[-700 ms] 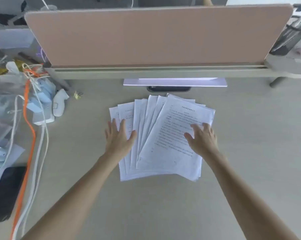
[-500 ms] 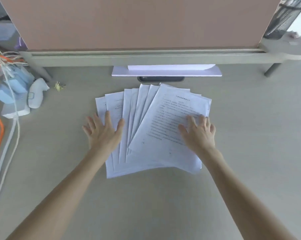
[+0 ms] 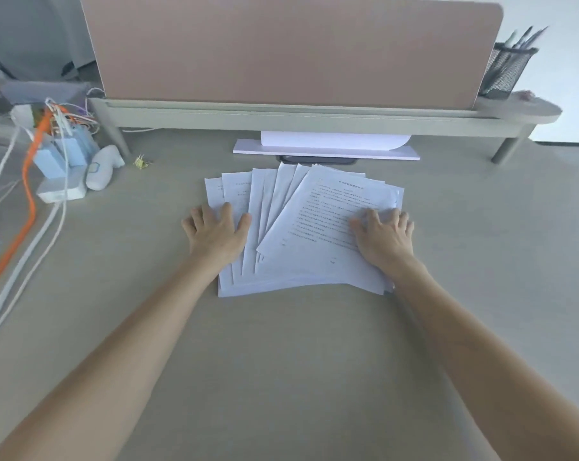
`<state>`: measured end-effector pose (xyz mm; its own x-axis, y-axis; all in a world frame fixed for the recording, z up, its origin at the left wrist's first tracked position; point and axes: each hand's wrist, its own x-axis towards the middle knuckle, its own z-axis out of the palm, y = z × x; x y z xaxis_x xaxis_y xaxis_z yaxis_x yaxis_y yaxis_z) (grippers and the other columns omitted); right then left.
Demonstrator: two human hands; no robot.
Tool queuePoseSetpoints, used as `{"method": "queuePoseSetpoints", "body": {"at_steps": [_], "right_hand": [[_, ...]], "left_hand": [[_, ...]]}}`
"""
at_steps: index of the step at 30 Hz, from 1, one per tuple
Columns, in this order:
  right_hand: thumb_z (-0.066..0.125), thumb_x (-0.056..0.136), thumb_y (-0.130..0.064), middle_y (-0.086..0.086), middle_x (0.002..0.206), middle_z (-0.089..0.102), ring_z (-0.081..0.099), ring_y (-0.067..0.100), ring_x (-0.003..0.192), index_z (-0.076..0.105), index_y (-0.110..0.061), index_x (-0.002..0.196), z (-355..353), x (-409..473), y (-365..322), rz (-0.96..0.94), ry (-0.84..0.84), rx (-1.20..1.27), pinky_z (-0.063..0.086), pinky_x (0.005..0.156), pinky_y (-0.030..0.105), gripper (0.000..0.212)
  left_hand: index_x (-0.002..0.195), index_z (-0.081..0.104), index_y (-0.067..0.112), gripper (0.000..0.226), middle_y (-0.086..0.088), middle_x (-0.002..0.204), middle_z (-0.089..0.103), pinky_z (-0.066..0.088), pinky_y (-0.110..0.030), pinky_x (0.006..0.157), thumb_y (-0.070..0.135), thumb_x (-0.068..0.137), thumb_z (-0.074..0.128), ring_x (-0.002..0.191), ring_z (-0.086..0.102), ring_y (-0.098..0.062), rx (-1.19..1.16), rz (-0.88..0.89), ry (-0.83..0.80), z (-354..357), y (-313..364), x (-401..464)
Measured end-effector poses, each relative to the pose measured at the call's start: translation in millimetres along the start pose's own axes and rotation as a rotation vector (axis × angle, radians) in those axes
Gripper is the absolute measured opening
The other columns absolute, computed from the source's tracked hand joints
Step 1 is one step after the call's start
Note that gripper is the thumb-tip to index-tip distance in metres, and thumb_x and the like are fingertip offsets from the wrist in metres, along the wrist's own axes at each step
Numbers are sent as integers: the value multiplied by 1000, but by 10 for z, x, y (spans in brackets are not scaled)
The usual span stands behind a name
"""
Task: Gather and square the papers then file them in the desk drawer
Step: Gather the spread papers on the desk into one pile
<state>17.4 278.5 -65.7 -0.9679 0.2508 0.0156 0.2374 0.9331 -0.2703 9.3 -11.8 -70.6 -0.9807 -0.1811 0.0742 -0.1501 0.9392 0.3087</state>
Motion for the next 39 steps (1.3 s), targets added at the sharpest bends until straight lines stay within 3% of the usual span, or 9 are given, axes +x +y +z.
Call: {"method": "queuePoseSetpoints", "body": {"at_steps": [8,13,17,20,24,27,31,35,39], "right_hand": [[29,95,-63,27,141,40,28,43,134,52,-23,127,81,274,-82,-115,-9,56,18,117,49,56],[33,90,-68,16,132,47,28,33,136,55,-28,129,70,331,-208,-183,-38,198,22,116,44,59],[41,92,-67,10,151,39,27,28,145,44,-29,146,-32,253,-272,-195,-48,304,25,116,41,66],[44,92,-65,10,157,33,30,27,146,42,-28,149,-55,191,-210,-162,-5,410,28,118,41,68],[36,96,-61,21,138,48,37,38,134,52,-16,136,9,227,-173,-84,101,216,21,118,51,62],[35,96,-58,17,127,55,38,35,130,56,-9,126,65,279,-177,-150,63,163,24,113,45,61],[27,89,-66,5,120,60,42,31,126,61,-11,110,25,272,-184,-223,48,160,29,108,46,68],[41,99,-48,8,134,61,41,24,135,60,-7,125,-78,169,-247,-254,1,312,21,108,35,52],[43,101,-42,4,142,55,37,18,135,51,-13,141,-123,93,-311,-291,-50,380,20,114,35,50]], "left_hand": [[108,48,19,66,-16,121,49,20,-53,111,65,83,7,129,33,-32,-98,68,-47,26,45,276],[85,44,22,58,-15,112,52,21,-50,111,68,85,8,126,36,-31,-181,59,-52,31,103,387],[104,58,9,54,-11,107,53,28,-40,107,51,100,25,117,39,-25,-387,127,-30,-54,164,305],[97,57,12,42,-6,104,54,33,-43,106,44,102,29,113,44,-25,-456,153,-19,-72,140,257],[94,49,7,35,-10,105,56,30,-43,103,37,103,32,108,43,-29,-384,110,122,-28,89,256],[82,40,8,29,-12,95,53,32,-44,98,27,103,34,99,42,-30,-363,78,122,-44,110,229],[96,50,2,20,-17,115,56,31,-41,97,12,101,34,111,43,-33,-334,94,93,-62,67,190],[113,52,0,27,-14,125,54,31,-40,95,13,102,32,115,41,-32,-333,94,49,-95,58,168],[98,49,7,22,-7,114,55,35,-40,85,21,100,32,111,43,-33,-406,29,9,-76,44,181]]}}
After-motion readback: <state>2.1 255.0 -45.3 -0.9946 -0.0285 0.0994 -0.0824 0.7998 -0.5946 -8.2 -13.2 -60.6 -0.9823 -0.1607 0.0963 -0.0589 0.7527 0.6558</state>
